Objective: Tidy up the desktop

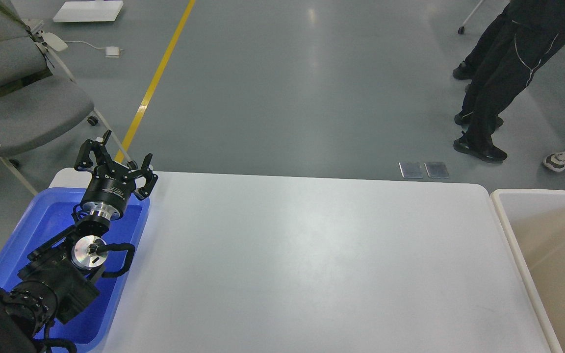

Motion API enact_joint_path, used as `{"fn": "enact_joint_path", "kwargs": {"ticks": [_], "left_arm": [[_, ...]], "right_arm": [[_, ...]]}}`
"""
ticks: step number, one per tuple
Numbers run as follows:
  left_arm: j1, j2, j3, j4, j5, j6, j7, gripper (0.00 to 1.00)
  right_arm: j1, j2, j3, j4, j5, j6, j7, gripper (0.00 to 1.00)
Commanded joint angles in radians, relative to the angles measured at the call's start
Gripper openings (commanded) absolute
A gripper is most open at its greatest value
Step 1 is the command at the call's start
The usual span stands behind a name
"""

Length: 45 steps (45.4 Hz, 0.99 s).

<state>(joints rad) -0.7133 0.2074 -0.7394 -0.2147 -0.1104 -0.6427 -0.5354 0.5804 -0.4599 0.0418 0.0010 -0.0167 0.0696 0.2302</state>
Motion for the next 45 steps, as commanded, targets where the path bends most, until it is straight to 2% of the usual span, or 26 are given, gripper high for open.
{"fn": "enact_joint_path", "kwargs": {"ticks": [1,2,3,6,7,8,13,36,45], "left_arm": [[0.000,0.000,0.000,0.000,0.000,0.000,0.000,1.00],[0.000,0.000,0.000,0.000,0.000,0.000,0.000,1.00],[0.000,0.000,0.000,0.000,0.000,0.000,0.000,1.00],[0.000,0.000,0.000,0.000,0.000,0.000,0.000,1.00],[0.000,0.000,0.000,0.000,0.000,0.000,0.000,1.00],[0.000,0.000,0.000,0.000,0.000,0.000,0.000,1.00],[0.000,0.000,0.000,0.000,0.000,0.000,0.000,1.00],[0.000,0.000,0.000,0.000,0.000,0.000,0.000,1.00],[0.000,0.000,0.000,0.000,0.000,0.000,0.000,1.00]], "right_arm": [[-0.005,0.030,0.018,-0.015,0.004,-0.022,-0.011,0.00],[-0.005,0.030,0.023,-0.016,0.004,-0.025,-0.009,0.01],[-0.004,0.030,0.024,-0.018,0.004,-0.028,-0.009,0.16],[-0.002,0.030,0.026,-0.019,0.006,-0.039,-0.008,0.70],[-0.002,0.030,0.026,-0.019,0.006,-0.045,-0.008,0.82],[-0.002,0.032,0.026,-0.019,0.006,-0.054,-0.008,0.88],[-0.001,0.033,0.029,-0.018,0.006,-0.073,-0.008,0.97],[0.016,0.069,0.009,-0.016,0.000,-0.059,-0.002,1.00],[0.090,0.070,0.009,-0.006,0.000,-0.050,-0.003,1.00]]}}
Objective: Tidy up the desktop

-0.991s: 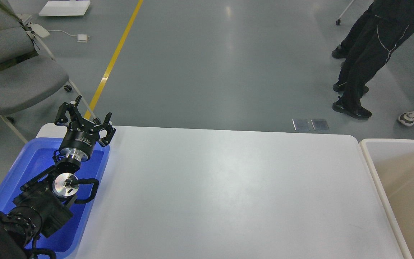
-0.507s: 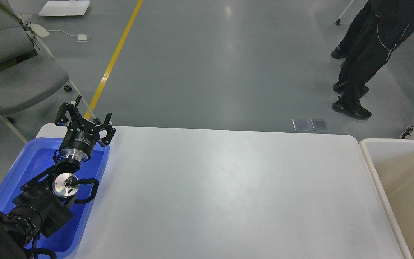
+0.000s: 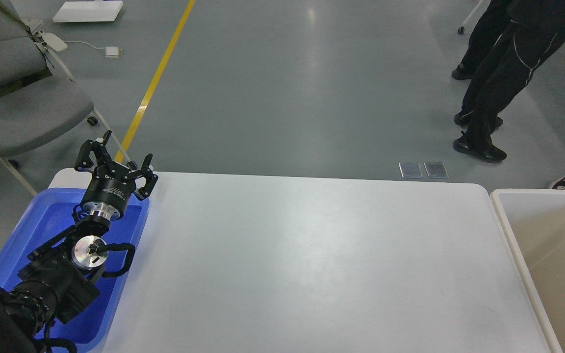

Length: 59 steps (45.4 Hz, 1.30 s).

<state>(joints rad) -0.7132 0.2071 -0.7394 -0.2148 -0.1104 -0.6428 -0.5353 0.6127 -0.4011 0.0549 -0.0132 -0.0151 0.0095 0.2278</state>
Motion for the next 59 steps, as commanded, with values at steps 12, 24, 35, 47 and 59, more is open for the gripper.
{"fn": "enact_joint_path", "kwargs": {"ticks": [12,24,35,47,59], "left_arm": [[0.000,0.001,0.000,0.000,0.000,0.000,0.000,1.00],[0.000,0.000,0.000,0.000,0.000,0.000,0.000,1.00],[0.001,0.001,0.000,0.000,0.000,0.000,0.000,1.00],[0.000,0.001,0.000,0.000,0.000,0.000,0.000,1.00],[0.000,0.001,0.000,0.000,0.000,0.000,0.000,1.00]], "right_arm": [[0.096,-0.053,0.097,0.077,0.036,0.161,0.002,1.00],[0.082,-0.306,0.407,0.725,0.017,0.132,0.104,1.00],[0.055,-0.204,0.563,0.822,0.003,0.066,0.269,1.00],[0.041,-0.033,0.554,0.802,-0.008,0.012,0.556,1.00],[0.036,0.073,0.557,0.716,-0.003,-0.066,0.555,1.00]]}}
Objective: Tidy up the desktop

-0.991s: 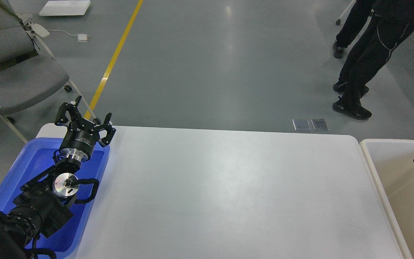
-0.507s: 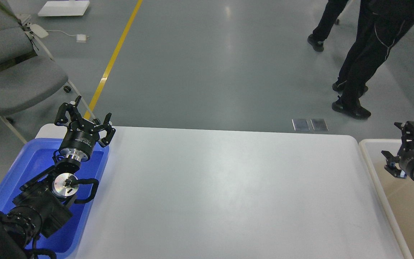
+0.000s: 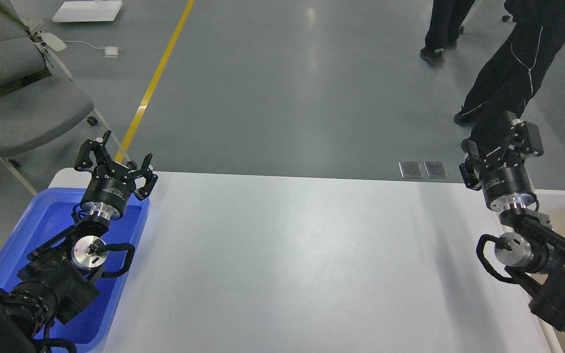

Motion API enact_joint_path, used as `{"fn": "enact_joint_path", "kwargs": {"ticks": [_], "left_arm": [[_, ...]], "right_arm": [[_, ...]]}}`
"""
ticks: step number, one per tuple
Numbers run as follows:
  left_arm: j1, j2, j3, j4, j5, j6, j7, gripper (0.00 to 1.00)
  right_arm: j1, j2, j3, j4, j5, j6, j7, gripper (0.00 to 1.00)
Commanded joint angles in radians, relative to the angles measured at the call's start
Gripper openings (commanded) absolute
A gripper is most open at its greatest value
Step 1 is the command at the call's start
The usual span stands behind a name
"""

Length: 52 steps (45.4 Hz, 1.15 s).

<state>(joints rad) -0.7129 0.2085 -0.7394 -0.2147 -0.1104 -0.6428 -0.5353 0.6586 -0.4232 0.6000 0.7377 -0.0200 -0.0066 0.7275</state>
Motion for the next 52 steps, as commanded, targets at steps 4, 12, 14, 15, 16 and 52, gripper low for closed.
{"fn": "enact_joint_path", "kwargs": {"ticks": [4,12,14,15,16,52], "left_arm": [[0.000,0.000,0.000,0.000,0.000,0.000,0.000,1.00],[0.000,0.000,0.000,0.000,0.000,0.000,0.000,1.00],[0.000,0.000,0.000,0.000,0.000,0.000,0.000,1.00],[0.000,0.000,0.000,0.000,0.000,0.000,0.000,1.00],[0.000,0.000,0.000,0.000,0.000,0.000,0.000,1.00],[0.001,0.000,0.000,0.000,0.000,0.000,0.000,1.00]], "right_arm": [[-0.020,0.098,0.009,-0.035,0.000,-0.041,0.055,1.00],[-0.033,0.122,-0.022,-0.080,-0.001,-0.036,0.055,1.00],[-0.036,0.139,-0.026,-0.107,-0.001,-0.036,0.055,1.00],[-0.039,0.148,-0.029,-0.121,-0.001,-0.035,0.056,1.00],[-0.042,0.159,-0.031,-0.136,0.000,-0.035,0.056,1.00],[-0.063,0.179,0.073,-0.172,0.034,0.070,0.013,1.00]]}}
